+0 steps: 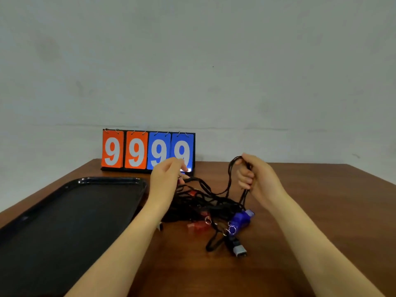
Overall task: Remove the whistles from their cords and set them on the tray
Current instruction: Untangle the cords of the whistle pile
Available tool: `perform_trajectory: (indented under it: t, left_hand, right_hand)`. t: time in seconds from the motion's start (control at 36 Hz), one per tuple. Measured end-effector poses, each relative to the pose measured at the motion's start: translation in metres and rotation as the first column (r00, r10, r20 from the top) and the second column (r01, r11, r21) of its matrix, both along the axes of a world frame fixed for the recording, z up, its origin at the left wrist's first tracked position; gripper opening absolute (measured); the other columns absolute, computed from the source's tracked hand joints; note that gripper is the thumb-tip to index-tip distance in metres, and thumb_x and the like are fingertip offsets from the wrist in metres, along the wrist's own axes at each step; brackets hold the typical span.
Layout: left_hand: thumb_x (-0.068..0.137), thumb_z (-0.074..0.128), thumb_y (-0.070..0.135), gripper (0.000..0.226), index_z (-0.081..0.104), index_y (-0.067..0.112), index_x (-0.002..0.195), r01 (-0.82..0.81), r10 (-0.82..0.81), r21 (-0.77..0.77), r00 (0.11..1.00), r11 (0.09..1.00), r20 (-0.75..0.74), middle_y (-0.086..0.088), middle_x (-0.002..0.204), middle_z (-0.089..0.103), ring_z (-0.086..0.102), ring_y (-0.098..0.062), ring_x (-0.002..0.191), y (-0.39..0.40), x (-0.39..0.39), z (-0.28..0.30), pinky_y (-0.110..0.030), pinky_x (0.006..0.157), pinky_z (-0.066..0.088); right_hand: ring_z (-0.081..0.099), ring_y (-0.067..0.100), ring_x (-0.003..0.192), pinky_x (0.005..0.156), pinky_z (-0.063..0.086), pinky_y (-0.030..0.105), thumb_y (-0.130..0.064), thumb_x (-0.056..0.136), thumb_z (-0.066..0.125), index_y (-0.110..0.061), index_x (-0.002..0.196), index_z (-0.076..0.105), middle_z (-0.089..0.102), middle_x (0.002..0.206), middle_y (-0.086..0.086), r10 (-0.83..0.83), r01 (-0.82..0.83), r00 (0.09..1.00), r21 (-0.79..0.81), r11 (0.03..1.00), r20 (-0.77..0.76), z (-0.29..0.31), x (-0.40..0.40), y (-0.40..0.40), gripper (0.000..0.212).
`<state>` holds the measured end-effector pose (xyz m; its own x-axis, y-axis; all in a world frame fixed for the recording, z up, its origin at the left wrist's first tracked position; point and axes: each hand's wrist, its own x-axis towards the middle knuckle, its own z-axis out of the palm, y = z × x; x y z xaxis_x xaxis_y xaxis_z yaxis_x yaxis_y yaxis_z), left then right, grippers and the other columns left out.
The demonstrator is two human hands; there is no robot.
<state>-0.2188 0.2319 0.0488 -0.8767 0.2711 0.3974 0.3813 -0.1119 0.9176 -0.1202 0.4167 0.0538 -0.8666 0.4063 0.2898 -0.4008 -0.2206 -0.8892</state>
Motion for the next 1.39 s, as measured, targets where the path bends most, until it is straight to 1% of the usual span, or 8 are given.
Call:
perform_trajectory:
  t: [0.11,0.25,0.44,0.58,0.72,0.83,0.94,1.39]
  left_hand:
    - [0.093,0.046,0.011,0.027,0.064,0.006,0.074,0.156,-0.158,-0.065,0.987,0.986,-0.033,-0.01,0.052,0.044,0.045,-0.012,0.037,0.002,0.005,0.0,-0.018,0.048,0.047]
    - [0.098,0.048,0.033,0.019,0.066,0.032,0.095,0.141,-0.242,-0.489,0.959,0.861,-0.149,0.005,0.072,0.065,0.049,-0.01,0.037,0.015,0.0,-0.018,-0.018,0.044,0.045]
    - [0.096,0.049,0.039,0.034,0.055,0.04,0.13,-0.01,-0.388,-0.726,0.84,0.688,-0.379,0.022,0.125,0.058,0.058,0.009,0.087,0.031,0.019,-0.032,-0.017,0.083,0.046]
    - [0.095,0.05,0.045,0.03,0.064,0.038,0.12,-0.067,-0.466,-0.804,0.785,0.59,-0.407,0.019,0.117,0.066,0.057,-0.002,0.109,0.043,0.028,-0.041,-0.026,0.092,0.047]
    - [0.09,0.056,0.048,0.026,0.068,0.039,0.112,-0.086,-0.515,-0.839,0.754,0.537,-0.407,0.021,0.113,0.066,0.058,-0.001,0.105,0.041,0.027,-0.043,-0.025,0.087,0.047]
    - [0.09,0.057,0.046,0.021,0.072,0.036,0.102,-0.001,-0.508,-0.824,0.787,0.566,-0.351,0.018,0.097,0.069,0.059,0.006,0.08,0.04,0.023,-0.04,-0.026,0.079,0.051]
    - [0.093,0.057,0.038,0.018,0.072,0.029,0.091,0.15,-0.444,-0.704,0.859,0.694,-0.255,0.017,0.086,0.066,0.056,0.004,0.048,0.037,0.018,-0.034,-0.016,0.053,0.046]
    - [0.101,0.042,0.025,0.022,0.059,0.013,0.094,0.188,-0.186,-0.118,0.982,0.975,0.029,0.002,0.09,0.071,0.047,-0.011,0.037,0.022,0.002,-0.003,-0.02,0.046,0.046]
  right_hand:
    - [0.033,0.012,0.042,0.041,0.033,0.024,-0.017,0.098,0.044,-0.014,0.064,0.063,0.035,0.048,-0.003,-0.098,0.104,0.994,0.177,0.979,-0.041,0.008,0.01,-0.014,0.039]
    - [0.058,-0.001,0.073,0.064,0.041,0.005,-0.025,0.097,0.053,-0.022,0.081,0.07,0.068,0.08,-0.011,-0.435,0.299,0.899,0.8,0.52,-0.053,0.006,0.022,-0.005,0.023]
    - [0.052,0.019,0.063,0.064,0.044,0.028,-0.017,0.1,0.044,-0.009,0.082,0.068,0.061,0.064,0.003,-0.267,0.22,0.962,0.42,0.88,0.054,-0.01,0.051,0.007,0.031]
    - [0.049,0.018,0.052,0.069,0.043,0.03,-0.022,0.101,0.041,-0.012,0.048,0.052,0.045,0.048,0.003,-0.285,0.214,0.943,0.345,0.914,0.171,-0.025,0.071,0.003,0.054]
    - [0.047,0.019,0.052,0.066,0.045,0.032,-0.043,0.095,0.052,-0.019,0.045,0.052,0.044,0.049,0.002,-0.423,0.097,0.844,0.682,0.725,0.329,-0.042,0.068,-0.006,0.056]
    - [0.047,0.009,0.055,0.057,0.038,0.026,-0.041,0.092,0.056,-0.031,0.074,0.06,0.054,0.061,-0.003,-0.554,-0.087,0.799,0.957,0.278,0.234,-0.053,0.059,-0.003,0.021]
    - [0.052,0.005,0.062,0.057,0.039,0.019,-0.044,0.09,0.06,-0.039,0.098,0.052,0.058,0.069,-0.004,-0.578,-0.116,0.78,0.962,0.246,0.241,-0.058,0.056,0.002,0.013]
    - [0.051,0.0,0.05,0.051,0.041,0.013,-0.021,0.087,0.069,-0.017,0.088,0.075,0.063,0.061,-0.005,-0.373,0.143,0.911,0.716,0.684,0.175,-0.02,-0.006,-0.029,0.007]
